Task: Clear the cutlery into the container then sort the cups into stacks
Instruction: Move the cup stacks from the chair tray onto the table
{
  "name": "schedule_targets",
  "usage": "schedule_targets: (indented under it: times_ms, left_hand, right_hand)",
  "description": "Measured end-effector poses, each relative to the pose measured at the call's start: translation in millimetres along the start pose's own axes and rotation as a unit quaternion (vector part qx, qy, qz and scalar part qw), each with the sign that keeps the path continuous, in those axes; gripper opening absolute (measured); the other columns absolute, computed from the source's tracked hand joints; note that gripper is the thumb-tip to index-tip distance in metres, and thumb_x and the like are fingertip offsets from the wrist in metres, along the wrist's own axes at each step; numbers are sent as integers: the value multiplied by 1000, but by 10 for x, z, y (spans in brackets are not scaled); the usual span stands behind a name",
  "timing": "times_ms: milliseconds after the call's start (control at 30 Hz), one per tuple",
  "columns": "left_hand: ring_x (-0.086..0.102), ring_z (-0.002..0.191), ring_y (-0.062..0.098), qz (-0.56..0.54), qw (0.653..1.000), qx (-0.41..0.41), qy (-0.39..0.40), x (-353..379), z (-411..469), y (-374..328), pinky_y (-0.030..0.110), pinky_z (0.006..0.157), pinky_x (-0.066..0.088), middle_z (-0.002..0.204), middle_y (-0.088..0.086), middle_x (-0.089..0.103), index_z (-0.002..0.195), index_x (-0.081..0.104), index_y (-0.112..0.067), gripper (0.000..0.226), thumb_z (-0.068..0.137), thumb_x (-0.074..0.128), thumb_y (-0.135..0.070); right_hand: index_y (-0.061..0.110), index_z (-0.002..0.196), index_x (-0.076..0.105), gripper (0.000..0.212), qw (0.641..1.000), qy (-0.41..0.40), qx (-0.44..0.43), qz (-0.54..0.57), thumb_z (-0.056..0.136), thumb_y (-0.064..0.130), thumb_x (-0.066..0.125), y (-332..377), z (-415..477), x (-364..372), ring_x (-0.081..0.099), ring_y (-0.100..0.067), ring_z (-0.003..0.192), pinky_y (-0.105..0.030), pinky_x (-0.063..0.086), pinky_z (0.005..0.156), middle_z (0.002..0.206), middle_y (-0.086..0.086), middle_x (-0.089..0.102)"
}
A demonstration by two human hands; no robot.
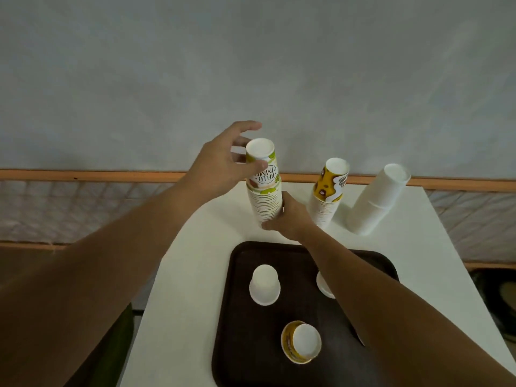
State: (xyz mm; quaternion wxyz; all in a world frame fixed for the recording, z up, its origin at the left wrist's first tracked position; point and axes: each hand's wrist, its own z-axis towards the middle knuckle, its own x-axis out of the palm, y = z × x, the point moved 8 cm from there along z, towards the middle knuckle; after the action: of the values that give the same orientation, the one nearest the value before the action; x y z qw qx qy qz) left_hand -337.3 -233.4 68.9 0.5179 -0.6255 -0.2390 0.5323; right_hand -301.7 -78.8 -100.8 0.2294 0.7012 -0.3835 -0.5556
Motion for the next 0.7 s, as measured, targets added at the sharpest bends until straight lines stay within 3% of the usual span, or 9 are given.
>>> schedule_targets:
  times_ms: [200, 400, 700]
  left_hand:
    - [71, 106, 10, 44, 998, -17, 31, 461, 344, 367, 22, 78, 60, 131, -6, 63, 121, 70, -33, 43, 83, 84, -18]
    - [70, 107, 10, 76, 997, -16, 28, 666, 500, 516, 13, 80, 57, 127, -5, 62, 120, 70, -32, 41, 83, 83, -19]
    - [70, 103, 3, 85, 996, -23, -1, 722, 468, 591, 10, 75, 56, 124, -7, 63, 115, 70, -35, 41, 81, 85, -17]
  right_hand:
    - [20, 140, 45, 85, 998, -6, 36, -42, 69, 35, 91, -450, 334, 59, 61, -25, 120, -28, 46, 83, 134, -1, 62]
    - [19, 140, 45, 88, 998, -21, 51, -40, 68, 36, 92, -621, 490, 137, 60, -28, 123, -39, 51, 97, 135, -2, 62]
    - [16, 141, 41, 83, 996, -34, 76, -30, 74, 29, 89, -674, 537, 199, 58, -29, 126, -37, 51, 99, 137, -4, 59]
